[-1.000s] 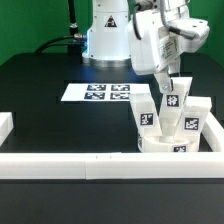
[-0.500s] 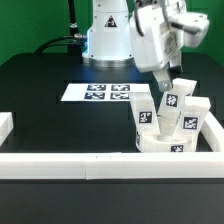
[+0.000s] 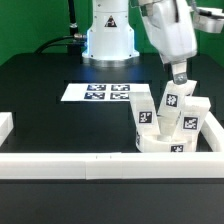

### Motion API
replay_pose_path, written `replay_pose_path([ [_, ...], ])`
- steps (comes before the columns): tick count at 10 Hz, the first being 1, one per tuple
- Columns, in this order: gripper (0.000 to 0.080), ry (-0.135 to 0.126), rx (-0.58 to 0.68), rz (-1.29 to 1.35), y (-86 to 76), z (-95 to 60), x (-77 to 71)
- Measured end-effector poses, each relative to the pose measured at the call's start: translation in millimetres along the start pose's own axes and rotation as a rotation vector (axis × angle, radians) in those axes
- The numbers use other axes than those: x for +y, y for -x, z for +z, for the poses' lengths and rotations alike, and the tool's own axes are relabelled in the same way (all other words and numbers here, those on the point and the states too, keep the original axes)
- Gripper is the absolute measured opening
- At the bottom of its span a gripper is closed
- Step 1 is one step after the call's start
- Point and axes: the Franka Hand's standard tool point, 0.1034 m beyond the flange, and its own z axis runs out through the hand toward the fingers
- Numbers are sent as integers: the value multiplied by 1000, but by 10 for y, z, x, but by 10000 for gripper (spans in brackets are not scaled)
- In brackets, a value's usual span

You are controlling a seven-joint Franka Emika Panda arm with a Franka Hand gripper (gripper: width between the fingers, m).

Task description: Assemble stool

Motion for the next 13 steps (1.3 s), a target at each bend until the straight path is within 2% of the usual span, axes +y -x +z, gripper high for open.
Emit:
replay_pose_path([
  [2, 649, 15, 14, -353, 18, -10, -21],
  [6, 649, 23, 12, -645, 16, -15, -25],
  [8, 649, 77, 34, -1031, 119, 42, 4],
  [10, 649, 141, 39, -1262, 230, 27, -49],
  [13, 649, 155, 29, -1469, 199, 28, -41],
])
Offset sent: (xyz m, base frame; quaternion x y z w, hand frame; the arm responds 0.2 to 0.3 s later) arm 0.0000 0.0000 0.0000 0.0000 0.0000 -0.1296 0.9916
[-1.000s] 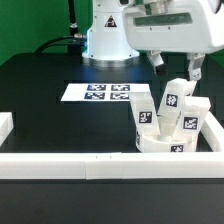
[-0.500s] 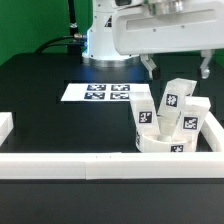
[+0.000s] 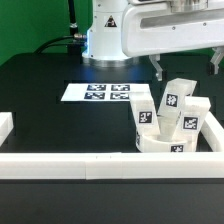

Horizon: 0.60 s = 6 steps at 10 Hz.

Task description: Assemble stool

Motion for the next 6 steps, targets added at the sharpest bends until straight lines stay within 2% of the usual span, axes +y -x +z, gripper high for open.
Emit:
replay_pose_path([
  [1, 649, 14, -8, -157, 13, 21, 0],
  [3, 649, 20, -21, -371, 7, 50, 43],
  [4, 649, 36, -29, -523, 22, 81, 10],
  [6, 649, 49, -27, -655, 38, 117, 36],
])
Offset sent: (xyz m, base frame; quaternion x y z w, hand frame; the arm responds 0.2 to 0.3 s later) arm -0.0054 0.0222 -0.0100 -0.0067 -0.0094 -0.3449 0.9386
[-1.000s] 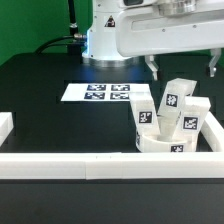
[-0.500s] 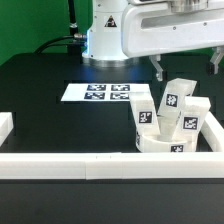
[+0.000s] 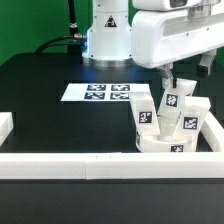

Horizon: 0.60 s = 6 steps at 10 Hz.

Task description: Assemble stool

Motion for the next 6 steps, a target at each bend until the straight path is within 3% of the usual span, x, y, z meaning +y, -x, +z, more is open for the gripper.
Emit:
replay_pose_path([
  [2, 649, 6, 2, -4, 46, 39, 36],
  [4, 384, 7, 2, -1, 60, 47, 44],
  [5, 384, 7, 1, 0, 61, 47, 46],
  [6, 336, 7, 2, 14, 62, 47, 47],
])
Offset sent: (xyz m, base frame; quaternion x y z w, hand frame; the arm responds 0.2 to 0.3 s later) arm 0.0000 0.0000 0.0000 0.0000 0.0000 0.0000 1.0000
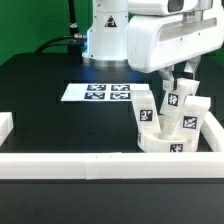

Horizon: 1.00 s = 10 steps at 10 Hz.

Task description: Assemble stool

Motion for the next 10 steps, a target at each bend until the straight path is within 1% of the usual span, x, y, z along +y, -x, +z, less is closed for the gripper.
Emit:
replay_pose_path([
  [3, 336, -1, 0, 96, 6, 0, 7],
  [4, 336, -13, 1, 241, 31, 4, 23],
  [6, 337, 6, 36, 506, -4, 13, 19],
  [7, 337, 9, 51, 591, -11, 15, 25],
  [8, 337, 1, 73, 753, -25, 18, 23],
  [9, 337, 4, 100, 899, -61, 22, -5],
  [10, 337, 6, 118, 976, -93, 22, -34],
])
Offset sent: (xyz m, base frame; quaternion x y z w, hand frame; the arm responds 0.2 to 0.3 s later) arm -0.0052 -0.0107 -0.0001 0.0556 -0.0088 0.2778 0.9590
